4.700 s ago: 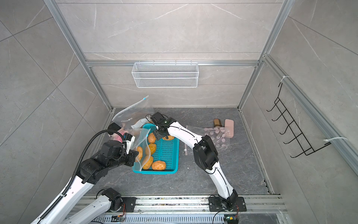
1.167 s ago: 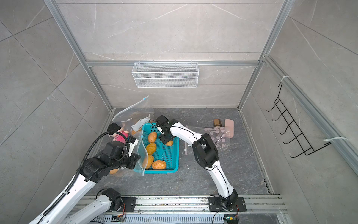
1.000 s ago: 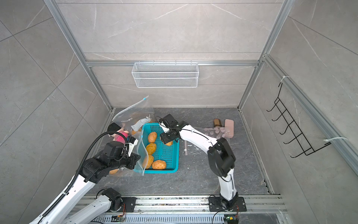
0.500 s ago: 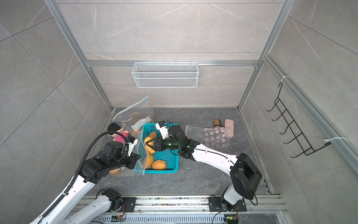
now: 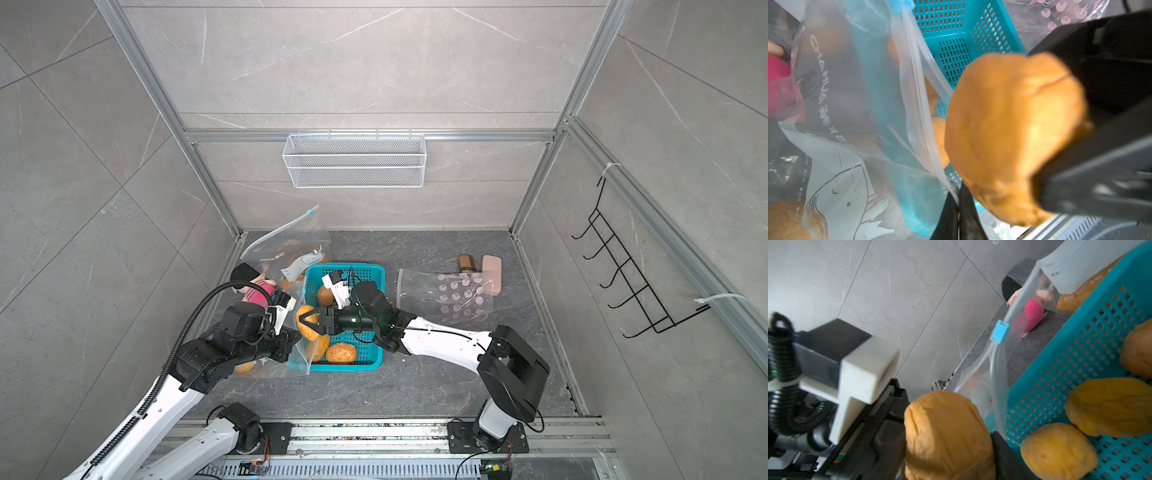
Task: Put the potatoes into a zipper bag and zip it
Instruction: Place the potato into the zipper food storage bag.
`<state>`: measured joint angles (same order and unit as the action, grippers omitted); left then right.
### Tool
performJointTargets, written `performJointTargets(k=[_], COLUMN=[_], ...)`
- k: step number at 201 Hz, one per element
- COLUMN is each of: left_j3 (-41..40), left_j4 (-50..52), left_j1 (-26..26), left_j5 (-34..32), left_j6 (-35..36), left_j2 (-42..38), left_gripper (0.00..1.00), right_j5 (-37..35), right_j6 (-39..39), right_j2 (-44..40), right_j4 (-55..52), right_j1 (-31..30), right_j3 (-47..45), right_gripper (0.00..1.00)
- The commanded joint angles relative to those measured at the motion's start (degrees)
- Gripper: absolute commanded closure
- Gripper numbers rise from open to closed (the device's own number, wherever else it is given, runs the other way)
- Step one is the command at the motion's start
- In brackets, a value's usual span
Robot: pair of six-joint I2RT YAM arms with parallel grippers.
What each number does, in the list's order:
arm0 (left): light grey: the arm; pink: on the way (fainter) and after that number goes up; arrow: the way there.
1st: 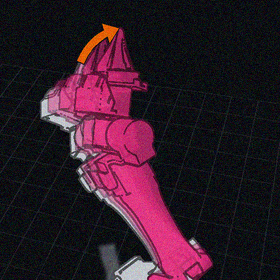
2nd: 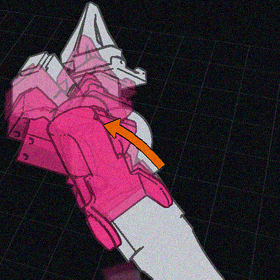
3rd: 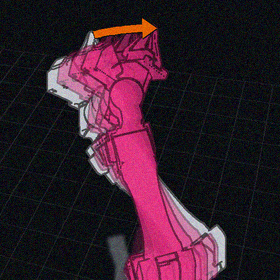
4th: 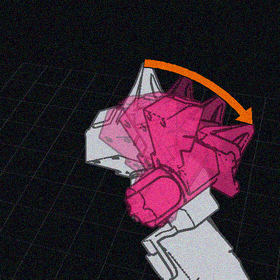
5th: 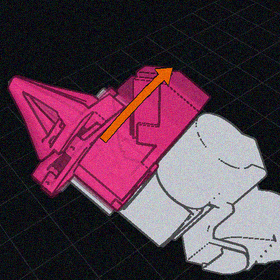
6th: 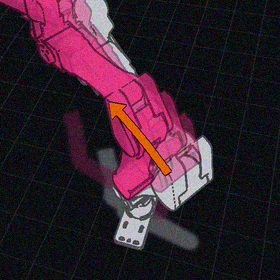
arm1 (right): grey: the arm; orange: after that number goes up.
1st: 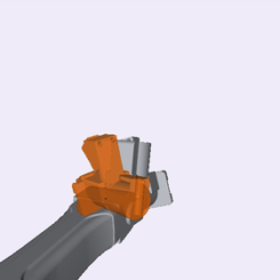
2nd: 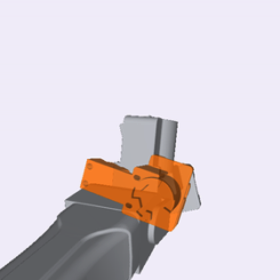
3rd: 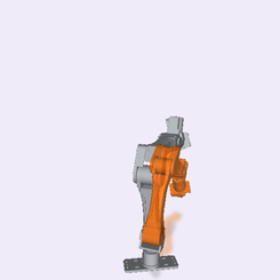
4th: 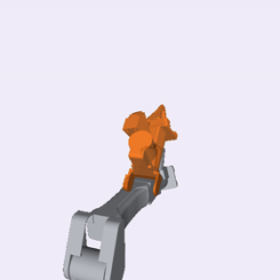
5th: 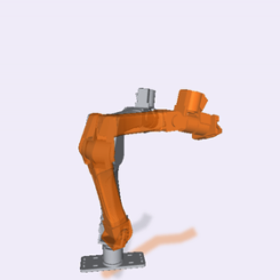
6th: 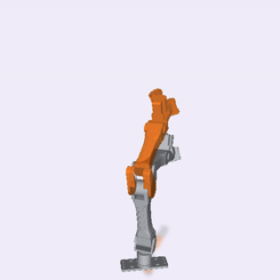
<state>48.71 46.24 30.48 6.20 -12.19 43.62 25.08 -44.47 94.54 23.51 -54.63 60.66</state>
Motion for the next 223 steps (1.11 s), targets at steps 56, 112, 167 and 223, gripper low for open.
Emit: performJointTargets(k=[56,112,167,223], left_j3=[-0.02,-0.02,-0.02,-0.02], left_j4=[-1.50,-1.50,-1.50,-1.50], left_j1=[0.02,0.00,0.01,0.00], left_j5=[1.01,0.92,1.09,1.02], left_j6=[0.39,0.34,0.43,0.45], left_j2=[-0.72,-1.07,-0.70,-1.16], left_gripper=[1.00,1.00,1.00,1.00], right_j5=[-3.46,-5.76,-6.04,-10.71], right_j6=[-0.20,1.56,2.64,3.26], right_j2=[2.31,3.51,3.82,4.86], right_j4=[-2.04,-6.75,-12.45,-19.98], right_j1=[-0.93,-1.14,-2.43,-2.94], right_j3=[-0.72,0.79,4.28,7.38], right_gripper=[0.62,0.62,0.59,0.51])
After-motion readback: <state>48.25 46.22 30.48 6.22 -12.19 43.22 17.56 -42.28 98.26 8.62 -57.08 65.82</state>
